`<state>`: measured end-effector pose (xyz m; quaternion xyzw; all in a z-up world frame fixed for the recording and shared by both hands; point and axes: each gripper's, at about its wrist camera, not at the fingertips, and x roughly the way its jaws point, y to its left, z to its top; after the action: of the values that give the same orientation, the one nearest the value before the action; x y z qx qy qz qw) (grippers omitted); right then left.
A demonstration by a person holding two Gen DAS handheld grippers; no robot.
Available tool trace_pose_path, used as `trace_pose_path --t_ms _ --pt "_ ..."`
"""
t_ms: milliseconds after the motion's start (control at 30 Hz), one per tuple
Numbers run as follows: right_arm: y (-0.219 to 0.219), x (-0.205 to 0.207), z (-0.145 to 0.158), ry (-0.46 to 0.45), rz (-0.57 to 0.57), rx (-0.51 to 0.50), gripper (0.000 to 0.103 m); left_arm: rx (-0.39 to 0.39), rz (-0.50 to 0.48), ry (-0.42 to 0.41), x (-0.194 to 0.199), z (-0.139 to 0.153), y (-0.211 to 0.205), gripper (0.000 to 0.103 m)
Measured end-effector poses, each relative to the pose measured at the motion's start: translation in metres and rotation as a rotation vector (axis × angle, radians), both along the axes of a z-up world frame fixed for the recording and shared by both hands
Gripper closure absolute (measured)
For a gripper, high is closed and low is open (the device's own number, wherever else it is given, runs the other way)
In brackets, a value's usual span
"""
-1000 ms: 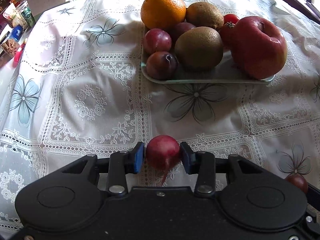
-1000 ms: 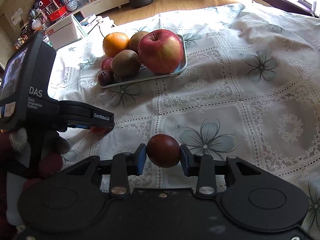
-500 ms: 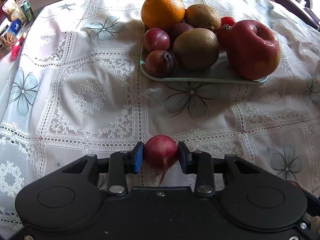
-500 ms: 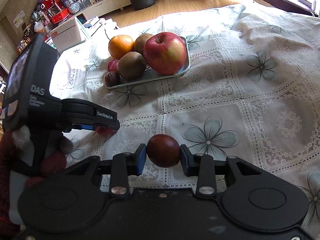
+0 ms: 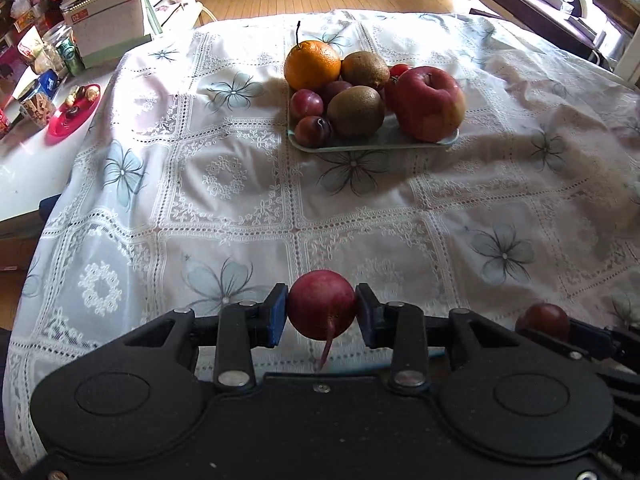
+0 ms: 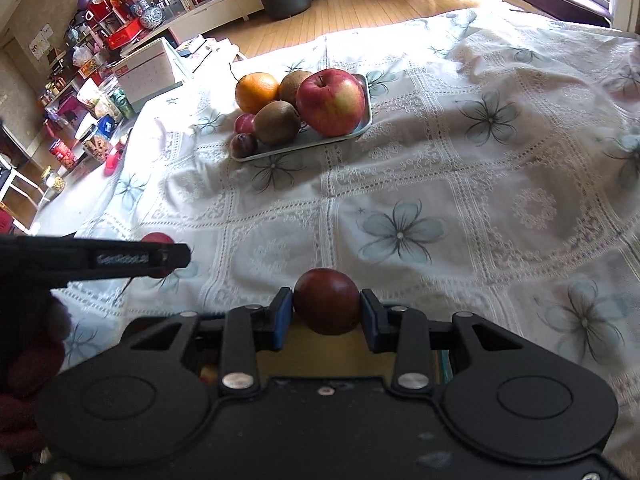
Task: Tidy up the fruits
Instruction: 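Lower the dark plum and radish into the gold tray and open both tools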
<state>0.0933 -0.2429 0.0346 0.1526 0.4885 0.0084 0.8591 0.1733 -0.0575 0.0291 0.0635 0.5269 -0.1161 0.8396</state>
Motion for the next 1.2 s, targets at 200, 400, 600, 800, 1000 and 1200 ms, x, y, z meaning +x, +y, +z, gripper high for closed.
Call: trace_pose_path --t_ms 200,400,600,800,1000,1200 --pt "-0.009 -0.052 0.008 -0.024 -0.042 -0.021 0.065 0.01 -0.018 -0.069 -0.061 0.013 0.022 0.058" --pt "-0.012 -0.088 -0.003 -0.009 -0.09 -0.072 0.065 -0.029 0.012 -0.079 -0.109 0.002 0.034 0.058" --pt "-0.006 -0.099 -0.008 0.015 -0.077 -0.083 0.065 -0.101 -0.01 -0.024 -0.143 -0.007 0.031 0.058" --pt "0.004 -0.106 -0.018 0.038 -0.053 -0.129 0.065 -0.091 -0.045 0.01 -0.164 -0.021 0.012 0.058" --pt "0.002 -0.107 -0.02 0.04 -0.053 -0.135 0.065 -0.077 -0.049 0.013 -0.171 -0.029 0.002 0.057" --pt "0.003 -0.107 -0.02 0.048 -0.045 -0.123 0.065 -0.059 -0.029 -0.007 -0.175 -0.029 0.002 0.057"
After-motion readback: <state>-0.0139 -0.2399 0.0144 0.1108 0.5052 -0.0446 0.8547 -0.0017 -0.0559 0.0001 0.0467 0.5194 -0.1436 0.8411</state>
